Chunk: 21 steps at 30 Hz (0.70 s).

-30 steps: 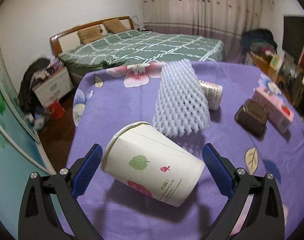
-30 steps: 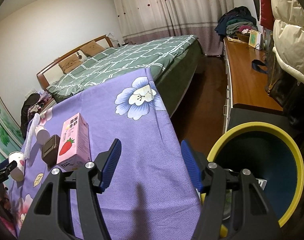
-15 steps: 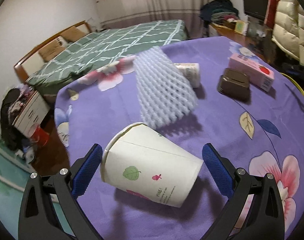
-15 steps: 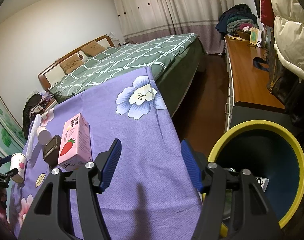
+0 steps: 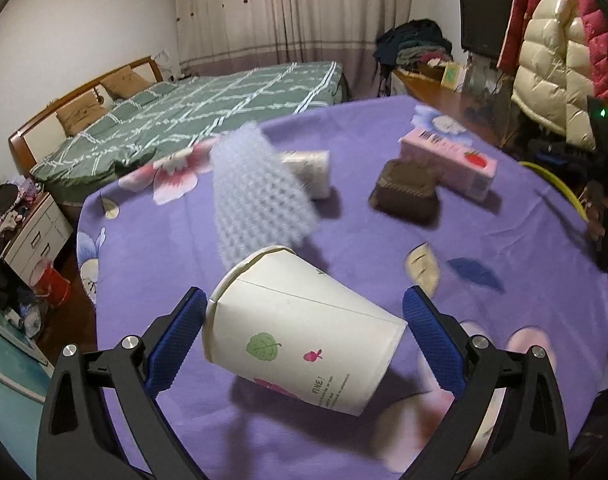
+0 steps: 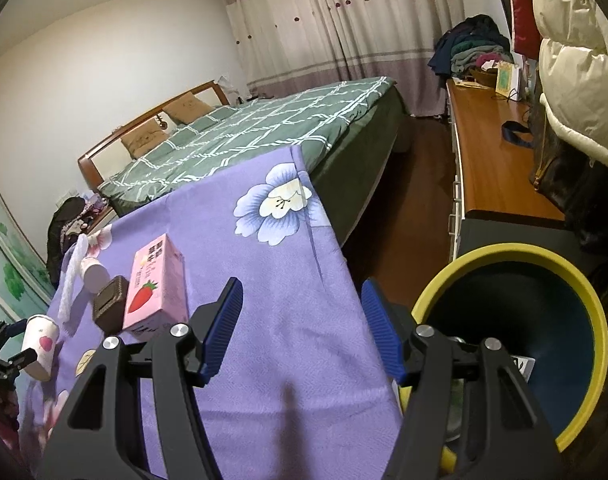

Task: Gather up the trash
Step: 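Approach and grasp the white paper cup with the left gripper, then carry the paper cup over the bin and release it with the left gripper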

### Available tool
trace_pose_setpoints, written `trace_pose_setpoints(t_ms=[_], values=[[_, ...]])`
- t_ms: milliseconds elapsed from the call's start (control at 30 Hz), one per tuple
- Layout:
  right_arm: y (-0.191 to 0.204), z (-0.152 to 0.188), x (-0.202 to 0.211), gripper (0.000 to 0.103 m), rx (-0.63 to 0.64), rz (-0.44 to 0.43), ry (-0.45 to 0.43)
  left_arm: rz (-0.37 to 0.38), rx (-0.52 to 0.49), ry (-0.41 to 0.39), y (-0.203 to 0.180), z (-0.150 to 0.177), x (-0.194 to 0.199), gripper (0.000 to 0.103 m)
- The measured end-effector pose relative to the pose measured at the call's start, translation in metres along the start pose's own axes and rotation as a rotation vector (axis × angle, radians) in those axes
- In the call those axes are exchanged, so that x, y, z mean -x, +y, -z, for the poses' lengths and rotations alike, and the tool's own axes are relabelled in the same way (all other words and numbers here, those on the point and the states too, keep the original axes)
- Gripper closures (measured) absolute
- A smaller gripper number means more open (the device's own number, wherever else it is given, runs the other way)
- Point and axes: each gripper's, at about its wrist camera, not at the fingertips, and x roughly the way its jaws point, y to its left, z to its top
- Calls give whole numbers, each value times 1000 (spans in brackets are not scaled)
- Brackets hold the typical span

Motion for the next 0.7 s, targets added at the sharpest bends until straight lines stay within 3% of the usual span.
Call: trace_pose_setpoints(t_ms=[133,300,700], values=[[-5,-1,20,44,3,-16,-18,34,6,-39,-24,-11,12,6],[-18,-3,55,44,7,9,-64,61,-63,-62,-73,-32,14,6],[-72,8,140,44,-11,167,-160,299,-258,-104,-225,-98,-15,6]])
